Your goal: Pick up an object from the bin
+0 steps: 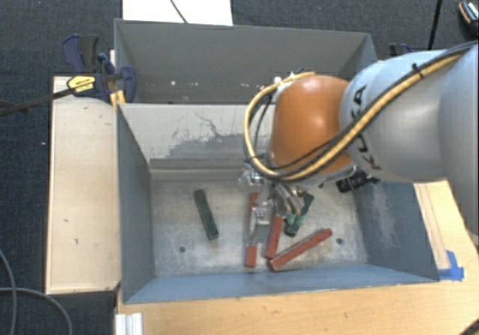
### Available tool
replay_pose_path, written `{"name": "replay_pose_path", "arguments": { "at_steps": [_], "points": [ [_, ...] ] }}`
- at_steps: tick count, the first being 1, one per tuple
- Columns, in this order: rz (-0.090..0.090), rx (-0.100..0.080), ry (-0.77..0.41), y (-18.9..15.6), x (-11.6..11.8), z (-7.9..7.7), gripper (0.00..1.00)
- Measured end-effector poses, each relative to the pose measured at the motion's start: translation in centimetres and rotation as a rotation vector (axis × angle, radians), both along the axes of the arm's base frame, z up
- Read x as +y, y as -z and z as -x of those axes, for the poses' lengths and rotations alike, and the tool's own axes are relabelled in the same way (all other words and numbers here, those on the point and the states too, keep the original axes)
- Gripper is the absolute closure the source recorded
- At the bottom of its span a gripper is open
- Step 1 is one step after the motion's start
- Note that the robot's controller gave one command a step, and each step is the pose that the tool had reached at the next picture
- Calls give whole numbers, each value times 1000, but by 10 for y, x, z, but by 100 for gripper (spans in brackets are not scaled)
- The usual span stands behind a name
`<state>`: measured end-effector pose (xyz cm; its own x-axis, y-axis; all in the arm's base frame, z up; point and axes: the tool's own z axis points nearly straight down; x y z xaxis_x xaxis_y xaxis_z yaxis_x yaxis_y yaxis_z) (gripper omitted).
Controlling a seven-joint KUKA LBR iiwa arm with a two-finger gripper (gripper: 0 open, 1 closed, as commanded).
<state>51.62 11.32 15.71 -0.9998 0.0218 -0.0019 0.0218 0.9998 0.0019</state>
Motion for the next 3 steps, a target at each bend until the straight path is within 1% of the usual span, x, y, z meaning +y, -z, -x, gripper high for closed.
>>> {"name": "replay_pose_path", "arguments": {
  "at_steps": [1,2,3],
  "points": [
    [2,4,89,89,-70,-32,0],
    [5,-5,155,86,-148,-69,0],
    [-23,0,-54,85,-228,-71,0]
  ]
}}
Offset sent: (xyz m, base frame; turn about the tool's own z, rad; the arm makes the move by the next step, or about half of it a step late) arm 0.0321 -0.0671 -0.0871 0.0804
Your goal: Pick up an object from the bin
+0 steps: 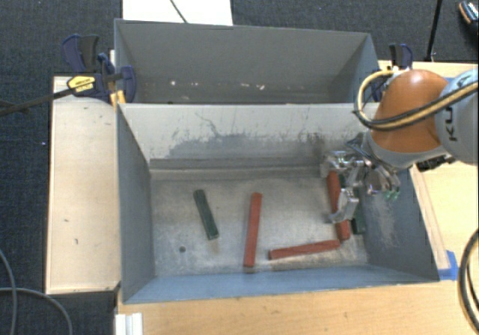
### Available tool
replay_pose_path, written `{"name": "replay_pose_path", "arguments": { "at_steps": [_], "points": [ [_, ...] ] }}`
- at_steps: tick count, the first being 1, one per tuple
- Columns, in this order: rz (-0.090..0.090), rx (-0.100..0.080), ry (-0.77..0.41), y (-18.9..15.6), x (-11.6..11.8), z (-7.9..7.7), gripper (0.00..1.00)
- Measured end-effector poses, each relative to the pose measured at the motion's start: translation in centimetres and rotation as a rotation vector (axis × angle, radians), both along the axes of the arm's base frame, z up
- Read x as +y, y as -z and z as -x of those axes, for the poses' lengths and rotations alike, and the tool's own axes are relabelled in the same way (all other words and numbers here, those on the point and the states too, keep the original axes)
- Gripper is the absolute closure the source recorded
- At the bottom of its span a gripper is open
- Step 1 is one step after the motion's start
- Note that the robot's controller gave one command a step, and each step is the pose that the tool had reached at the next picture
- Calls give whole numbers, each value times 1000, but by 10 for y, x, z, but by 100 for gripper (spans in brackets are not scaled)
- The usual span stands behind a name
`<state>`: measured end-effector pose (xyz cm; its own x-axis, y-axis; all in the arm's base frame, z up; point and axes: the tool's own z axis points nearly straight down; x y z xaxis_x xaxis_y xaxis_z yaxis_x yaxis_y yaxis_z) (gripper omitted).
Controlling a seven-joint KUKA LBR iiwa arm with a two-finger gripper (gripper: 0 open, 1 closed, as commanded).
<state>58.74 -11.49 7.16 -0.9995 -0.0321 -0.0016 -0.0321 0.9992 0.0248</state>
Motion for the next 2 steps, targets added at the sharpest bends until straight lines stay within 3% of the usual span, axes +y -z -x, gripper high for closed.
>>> {"name": "replay_pose_path", "arguments": {
  "at_steps": [1,2],
  "points": [
    [25,-10,-717,-52,-28,45,0],
    [10,-21,-1220,0,1,28,0]
  ]
}}
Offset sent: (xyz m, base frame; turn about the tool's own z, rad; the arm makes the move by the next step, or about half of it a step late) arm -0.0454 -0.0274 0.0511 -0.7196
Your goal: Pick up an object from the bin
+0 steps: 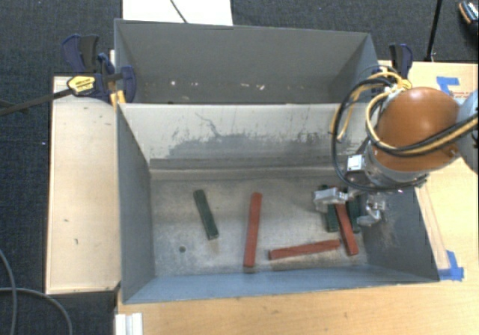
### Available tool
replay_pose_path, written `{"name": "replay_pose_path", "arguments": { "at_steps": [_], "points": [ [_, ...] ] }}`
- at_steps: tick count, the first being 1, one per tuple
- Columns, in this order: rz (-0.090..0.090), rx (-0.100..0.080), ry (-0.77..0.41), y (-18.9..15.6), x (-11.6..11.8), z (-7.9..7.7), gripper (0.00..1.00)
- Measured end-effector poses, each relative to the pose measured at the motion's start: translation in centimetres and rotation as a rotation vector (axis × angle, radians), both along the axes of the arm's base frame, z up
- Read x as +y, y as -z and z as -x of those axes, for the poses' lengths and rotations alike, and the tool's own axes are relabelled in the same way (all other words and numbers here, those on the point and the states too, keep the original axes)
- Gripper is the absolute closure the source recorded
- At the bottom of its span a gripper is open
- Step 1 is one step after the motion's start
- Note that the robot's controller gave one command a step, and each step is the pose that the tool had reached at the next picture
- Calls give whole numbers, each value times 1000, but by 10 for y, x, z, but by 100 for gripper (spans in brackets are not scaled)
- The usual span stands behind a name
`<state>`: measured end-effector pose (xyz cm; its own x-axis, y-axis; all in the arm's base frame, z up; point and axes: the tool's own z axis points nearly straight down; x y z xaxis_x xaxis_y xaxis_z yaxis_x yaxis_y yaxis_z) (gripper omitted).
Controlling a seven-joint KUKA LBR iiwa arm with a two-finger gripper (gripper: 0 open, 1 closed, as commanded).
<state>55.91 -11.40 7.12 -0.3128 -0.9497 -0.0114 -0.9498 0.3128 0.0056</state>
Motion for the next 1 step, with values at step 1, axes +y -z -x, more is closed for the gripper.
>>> {"name": "replay_pose_path", "arguments": {
  "at_steps": [1],
  "points": [
    [12,-3,9,-3,-7,-1,100]
  ]
}}
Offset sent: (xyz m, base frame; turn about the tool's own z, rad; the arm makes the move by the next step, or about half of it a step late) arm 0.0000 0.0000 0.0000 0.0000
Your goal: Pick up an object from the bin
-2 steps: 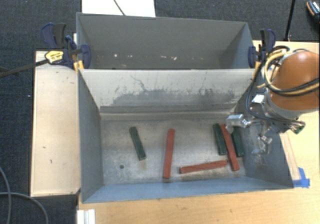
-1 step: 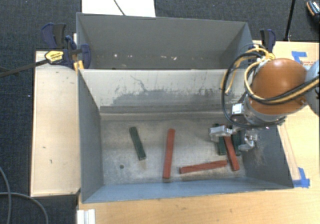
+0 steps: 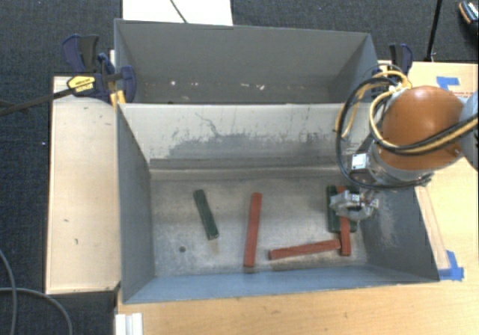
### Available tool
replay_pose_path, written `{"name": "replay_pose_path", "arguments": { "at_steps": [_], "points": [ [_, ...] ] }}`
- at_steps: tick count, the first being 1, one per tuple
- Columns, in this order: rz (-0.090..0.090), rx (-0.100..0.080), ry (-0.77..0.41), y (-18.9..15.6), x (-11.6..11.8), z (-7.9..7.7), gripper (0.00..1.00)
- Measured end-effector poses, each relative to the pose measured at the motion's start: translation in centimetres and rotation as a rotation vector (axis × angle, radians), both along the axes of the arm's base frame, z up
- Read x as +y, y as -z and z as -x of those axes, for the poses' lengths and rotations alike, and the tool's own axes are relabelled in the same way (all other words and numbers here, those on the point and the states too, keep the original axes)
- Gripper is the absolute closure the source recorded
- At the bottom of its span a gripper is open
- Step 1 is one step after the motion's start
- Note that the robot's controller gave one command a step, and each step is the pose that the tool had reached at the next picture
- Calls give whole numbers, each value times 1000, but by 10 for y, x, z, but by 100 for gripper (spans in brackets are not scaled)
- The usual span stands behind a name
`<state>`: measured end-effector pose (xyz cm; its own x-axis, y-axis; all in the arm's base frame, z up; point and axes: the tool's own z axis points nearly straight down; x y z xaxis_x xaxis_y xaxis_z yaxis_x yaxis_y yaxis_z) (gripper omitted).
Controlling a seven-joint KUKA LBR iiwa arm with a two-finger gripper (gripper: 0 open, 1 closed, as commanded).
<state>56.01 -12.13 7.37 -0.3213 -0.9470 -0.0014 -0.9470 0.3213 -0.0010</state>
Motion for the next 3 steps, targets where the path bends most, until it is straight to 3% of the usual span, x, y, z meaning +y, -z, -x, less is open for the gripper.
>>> {"name": "replay_pose_path", "arguments": {
  "at_steps": [1,2,3],
  "points": [
    [2,-8,-28,-134,-9,5,100],
    [-1,1,-22,-129,-8,6,0],
    [-3,4,-274,-41,37,0,0]
  ]
}}
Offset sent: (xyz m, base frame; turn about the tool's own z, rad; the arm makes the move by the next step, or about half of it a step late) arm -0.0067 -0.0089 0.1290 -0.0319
